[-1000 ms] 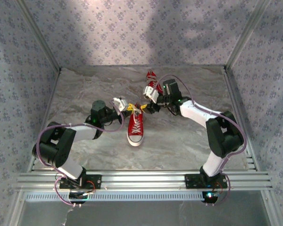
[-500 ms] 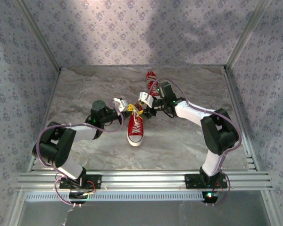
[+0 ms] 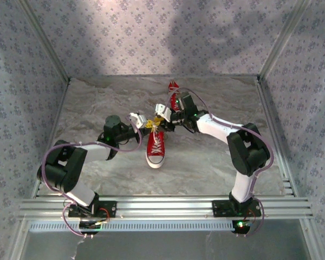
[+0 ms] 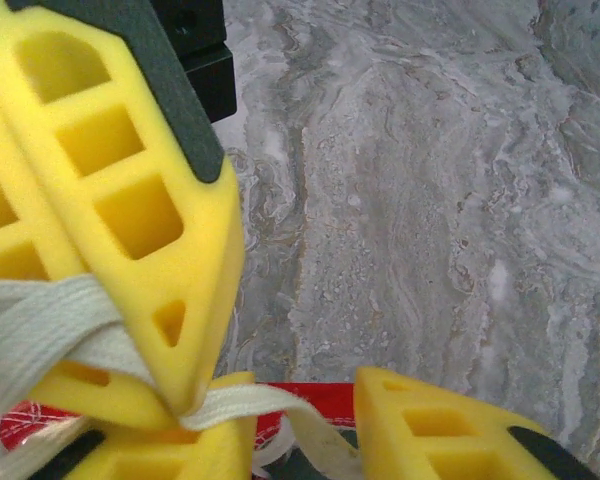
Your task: Tie the shoes
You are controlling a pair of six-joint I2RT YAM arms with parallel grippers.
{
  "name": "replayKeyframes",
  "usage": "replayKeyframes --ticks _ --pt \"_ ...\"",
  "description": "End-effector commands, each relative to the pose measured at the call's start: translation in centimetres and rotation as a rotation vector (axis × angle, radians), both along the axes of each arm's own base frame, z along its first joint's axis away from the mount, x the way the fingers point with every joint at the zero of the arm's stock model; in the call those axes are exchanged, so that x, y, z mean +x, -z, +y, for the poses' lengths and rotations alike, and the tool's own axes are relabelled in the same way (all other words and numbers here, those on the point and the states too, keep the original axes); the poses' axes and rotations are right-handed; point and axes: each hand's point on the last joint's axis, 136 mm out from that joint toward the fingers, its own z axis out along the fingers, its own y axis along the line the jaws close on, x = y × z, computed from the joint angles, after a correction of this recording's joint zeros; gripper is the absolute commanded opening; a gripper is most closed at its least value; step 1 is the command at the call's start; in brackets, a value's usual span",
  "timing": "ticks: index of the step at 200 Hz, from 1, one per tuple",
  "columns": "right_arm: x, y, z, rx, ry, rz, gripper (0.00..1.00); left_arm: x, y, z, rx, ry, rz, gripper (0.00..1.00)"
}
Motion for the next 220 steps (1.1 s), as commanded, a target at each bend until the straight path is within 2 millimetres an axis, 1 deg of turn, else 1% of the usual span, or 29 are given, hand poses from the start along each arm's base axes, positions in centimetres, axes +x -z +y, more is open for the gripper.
replayKeyframes --ticks 1,24,33,34,37,49,53,62,70,86,104,121,147,161,177,186,203,220 --pt "0.1 -0.2 0.1 0.000 -0.006 0.009 0.20 -0.4 -0.6 -0.1 -0.012 0.034 -0.038 0.00" --pt "0.2 -0.6 -0.6 0.008 0.018 -0.011 0.00 -0.3 -0.5 0.0 -0.011 0.025 -0.034 0.00" --pt "0.4 -1.3 -0.6 0.013 0.027 -0.029 0.00 -0.1 -0.5 0.0 -0.012 0.015 -0.029 0.00" --pt "0.1 -0.8 -0.8 0.005 0.028 -0.018 0.00 -0.1 -0.5 0.1 -0.013 0.014 -0.029 0.00" --pt "-0.1 -0.3 -1.1 -0.002 0.032 -0.011 0.00 0.0 -0.4 0.1 -0.013 0.009 -0.025 0.00" --pt "-0.3 -0.6 -1.4 -0.003 0.043 -0.020 0.00 0.1 -0.5 0.1 -0.020 0.002 -0.021 0.00" --pt "-0.4 -0.7 -1.5 -0.003 0.047 -0.024 0.00 0.1 -0.6 0.1 -0.023 0.003 -0.019 0.03" --pt "-0.6 -0.7 -1.7 -0.005 0.055 -0.029 0.00 0.1 -0.7 0.1 -0.032 0.000 -0.010 0.16" --pt "-0.7 -0.8 -1.8 -0.006 0.064 -0.035 0.00 0.1 -0.8 0.1 -0.037 -0.001 -0.005 0.24" --pt "-0.8 -0.9 -2.2 -0.003 0.087 -0.041 0.00 0.1 -0.9 0.2 -0.045 -0.005 0.009 0.32" --pt "-0.7 -1.3 -2.3 0.014 0.113 -0.041 0.00 0.0 -1.0 0.2 -0.057 -0.011 0.029 0.37" --pt "-0.5 -1.5 -2.3 0.029 0.136 -0.030 0.00 -0.3 -0.8 0.4 -0.068 -0.020 0.051 0.38" --pt "-0.3 -1.5 -2.4 0.036 0.165 -0.020 0.00 0.1 -0.3 1.5 -0.088 -0.122 0.129 0.42" --pt "-0.2 -1.5 -2.4 0.044 0.176 -0.009 0.00 0.4 0.3 2.5 -0.099 -0.207 0.184 0.49" --pt "-0.1 -1.6 -2.5 0.049 0.195 0.007 0.00 0.1 1.2 2.7 -0.077 -0.233 0.250 0.55" --pt "0.2 -1.6 -2.7 0.050 0.218 0.021 0.00 0.0 1.7 2.6 -0.056 -0.245 0.286 0.57" --pt "0.7 -1.4 -3.3 0.053 0.259 0.047 0.00 0.1 2.0 2.9 -0.051 -0.278 0.337 0.60" --pt "1.3 -1.0 -4.1 0.058 0.319 0.094 0.00 0.0 2.6 3.3 -0.033 -0.309 0.393 0.60"
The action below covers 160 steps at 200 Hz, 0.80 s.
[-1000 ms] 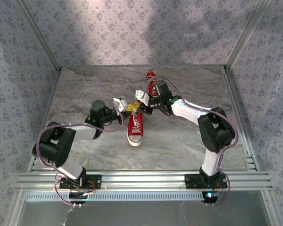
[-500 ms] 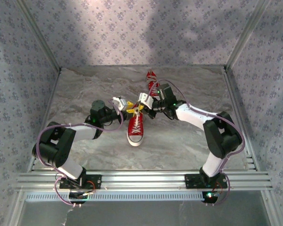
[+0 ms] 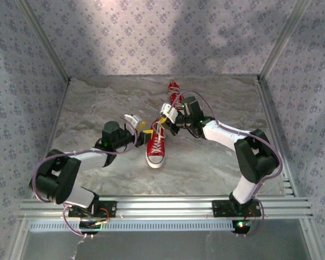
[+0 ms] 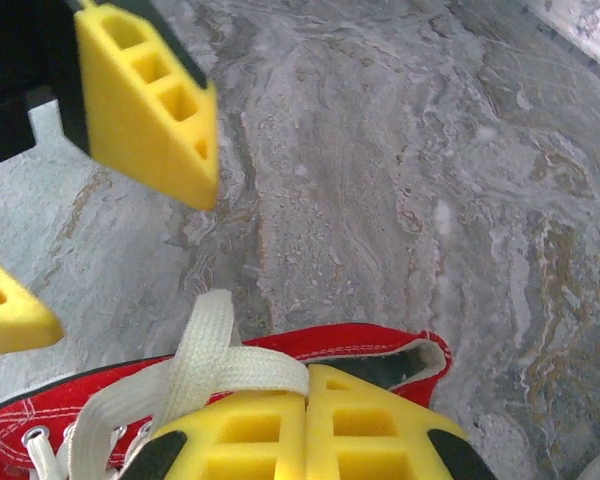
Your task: Tie the shoes
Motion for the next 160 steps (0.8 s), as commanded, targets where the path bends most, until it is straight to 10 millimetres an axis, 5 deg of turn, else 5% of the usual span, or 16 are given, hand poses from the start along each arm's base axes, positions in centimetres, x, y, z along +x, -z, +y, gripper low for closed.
replayKeyframes --ticks 1,95,160 --pt "1.1 -0.8 -1.3 0.035 0.108 0.045 0.00 0.3 0.2 0.5 0.007 -0.064 0.098 0.60" --pt "2.3 2.8 -3.1 0.025 0.340 0.455 0.00 -2.9 4.6 -3.2 0.177 -0.032 0.293 0.58" --pt "2.2 3.7 -2.3 0.079 0.329 0.575 0.00 -2.0 5.7 -5.0 0.237 -0.036 0.267 0.51"
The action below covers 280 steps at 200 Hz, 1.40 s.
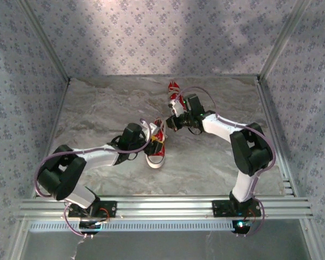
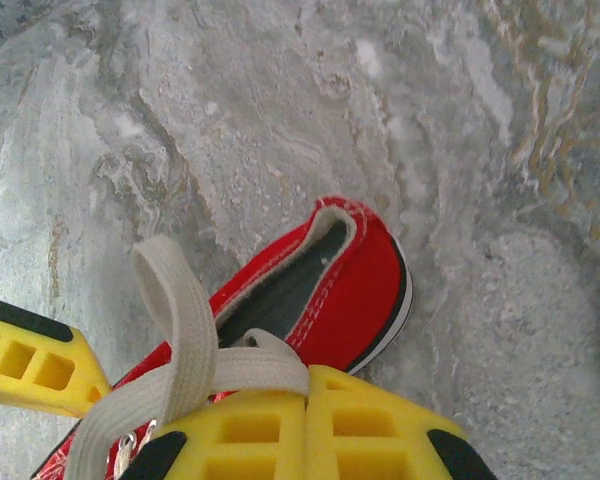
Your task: Tie the shoes
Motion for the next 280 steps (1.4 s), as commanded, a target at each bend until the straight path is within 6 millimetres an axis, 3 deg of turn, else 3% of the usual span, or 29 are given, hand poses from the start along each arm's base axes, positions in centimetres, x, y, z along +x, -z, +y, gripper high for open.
replayKeyframes --ticks 1,59,114,162,211,238,280 --pt "0.0 -0.3 0.3 0.036 0.008 0.060 0.00 1.3 -0.7 -0.6 0.016 -0.019 -0.042 0.51" --pt "0.2 -0.6 0.2 0.057 0.020 0.068 0.00 1.9 0.0 -2.0 0.047 0.006 -0.061 0.45" --pt "0.2 -0.6 0.1 0.058 0.023 0.072 0.00 1.2 -0.1 -3.3 0.076 0.045 -0.104 0.46" --pt "0.3 -0.7 0.1 0.058 0.028 0.069 0.00 1.6 1.0 -3.6 0.186 0.017 -0.134 0.45" --pt "0.6 -0.9 -0.4 0.050 0.050 0.059 0.00 1.1 1.5 -3.3 0.252 0.017 -0.150 0.26" --pt "0.9 -1.2 -0.9 0.049 0.066 0.051 0.00 0.3 1.0 -2.2 0.243 0.010 -0.162 0.00" --pt "1.0 -1.3 -1.2 0.053 0.077 0.043 0.00 0.7 -1.2 0.2 0.179 -0.071 -0.175 0.00"
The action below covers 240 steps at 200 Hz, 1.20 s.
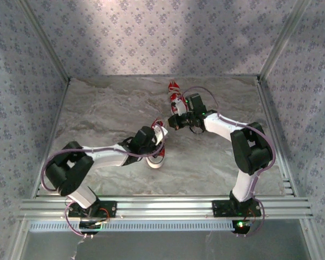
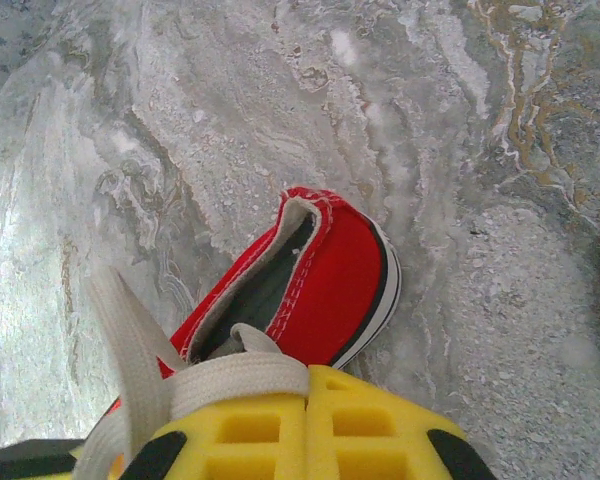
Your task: Tie the shoes
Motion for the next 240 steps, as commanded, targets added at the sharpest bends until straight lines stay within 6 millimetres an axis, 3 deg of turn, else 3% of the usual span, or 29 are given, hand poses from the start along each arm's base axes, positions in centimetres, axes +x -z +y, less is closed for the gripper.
replayKeyframes --ticks 1,54,98,155,171,175,182,240 --pt "0.5 -1.4 -0.3 0.015 0.021 -0.026 0.00 0.5 -2.2 1.5 -0.053 -0.057 -0.032 0.00" --pt "0.7 -1.5 -0.9 -0.009 0.042 -0.047 0.00 0.6 -4.0 6.2 -0.175 -0.211 -0.016 0.00" --pt "0.4 -2.4 -1.9 -0.061 0.057 -0.119 0.00 1.8 -4.9 12.3 -0.277 -0.500 0.024 0.00" --pt "0.4 -2.4 -2.7 -0.137 0.095 -0.106 0.00 0.7 -6.7 15.6 -0.358 -0.621 0.028 0.00" --pt "0.3 -2.1 -2.5 -0.169 0.085 -0.095 0.00 -0.2 -7.0 14.6 -0.384 -0.551 0.052 0.00" --pt "0.8 -3.3 -2.0 -0.160 0.081 -0.120 0.00 -0.5 -7.1 14.1 -0.396 -0.527 0.064 0.00" --pt "1.0 -3.7 -1.6 -0.162 0.073 -0.126 0.00 -1.0 -7.3 13.0 -0.419 -0.478 0.078 0.00" --pt "2.6 -9.5 3.9 0.006 0.028 -0.111 0.00 -7.0 -9.0 1.6 -0.479 -0.043 0.128 0.00"
